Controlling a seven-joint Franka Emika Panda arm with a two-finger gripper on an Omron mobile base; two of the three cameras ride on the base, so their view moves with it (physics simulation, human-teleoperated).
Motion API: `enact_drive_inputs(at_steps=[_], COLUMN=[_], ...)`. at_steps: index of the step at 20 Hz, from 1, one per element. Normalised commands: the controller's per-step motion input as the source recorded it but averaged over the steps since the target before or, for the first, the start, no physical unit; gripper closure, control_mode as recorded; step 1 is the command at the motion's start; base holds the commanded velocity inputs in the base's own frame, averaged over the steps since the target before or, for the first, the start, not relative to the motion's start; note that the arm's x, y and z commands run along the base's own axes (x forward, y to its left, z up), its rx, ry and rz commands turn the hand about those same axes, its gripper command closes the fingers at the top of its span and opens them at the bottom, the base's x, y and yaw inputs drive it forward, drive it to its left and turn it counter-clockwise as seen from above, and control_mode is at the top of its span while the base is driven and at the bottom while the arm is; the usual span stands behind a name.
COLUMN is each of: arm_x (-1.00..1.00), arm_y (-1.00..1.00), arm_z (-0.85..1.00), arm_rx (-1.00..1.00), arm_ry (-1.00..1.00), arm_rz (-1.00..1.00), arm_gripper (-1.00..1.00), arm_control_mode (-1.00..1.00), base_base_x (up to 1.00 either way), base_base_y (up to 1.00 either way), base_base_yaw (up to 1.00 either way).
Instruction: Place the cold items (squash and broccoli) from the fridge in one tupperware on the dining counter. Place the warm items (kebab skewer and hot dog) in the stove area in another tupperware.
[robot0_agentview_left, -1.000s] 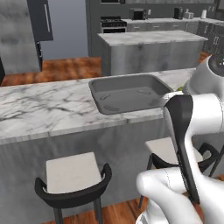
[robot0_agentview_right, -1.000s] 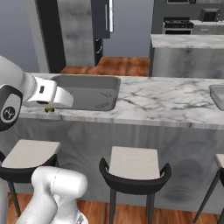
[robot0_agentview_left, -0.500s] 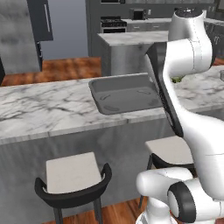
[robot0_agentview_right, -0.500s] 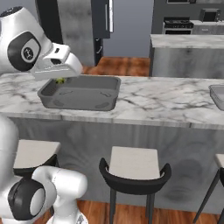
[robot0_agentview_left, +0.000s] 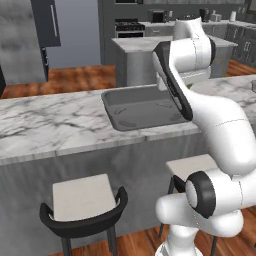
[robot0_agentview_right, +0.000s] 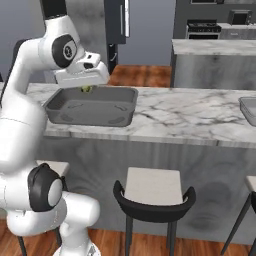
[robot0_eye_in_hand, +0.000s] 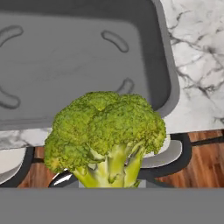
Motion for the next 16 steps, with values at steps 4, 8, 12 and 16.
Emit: enact_drive_inputs(at_steps=[4, 8, 12, 16], arm_x=[0.76, 0.75, 0.68, 0.45], arm_y=[-0.1, -0.14, -0.1, -0.1], arm_z=[-0.42, -0.36, -0.41, -0.46], arm_rx=[0.03, 0.02, 0.0, 0.0], arm_ry=[0.11, 0.16, 0.15, 0.09], arm_rz=[0.06, 0.06, 0.05, 0.02], arm_gripper=[1.0, 1.0, 1.0, 1.0], arm_control_mode=[-1.0, -1.0, -1.0, -1.0], base_base_x=[0.0, 0.0, 0.0, 0.0], base_base_y=[0.0, 0.0, 0.0, 0.0], base_base_yaw=[0.0, 0.0, 0.0, 0.0])
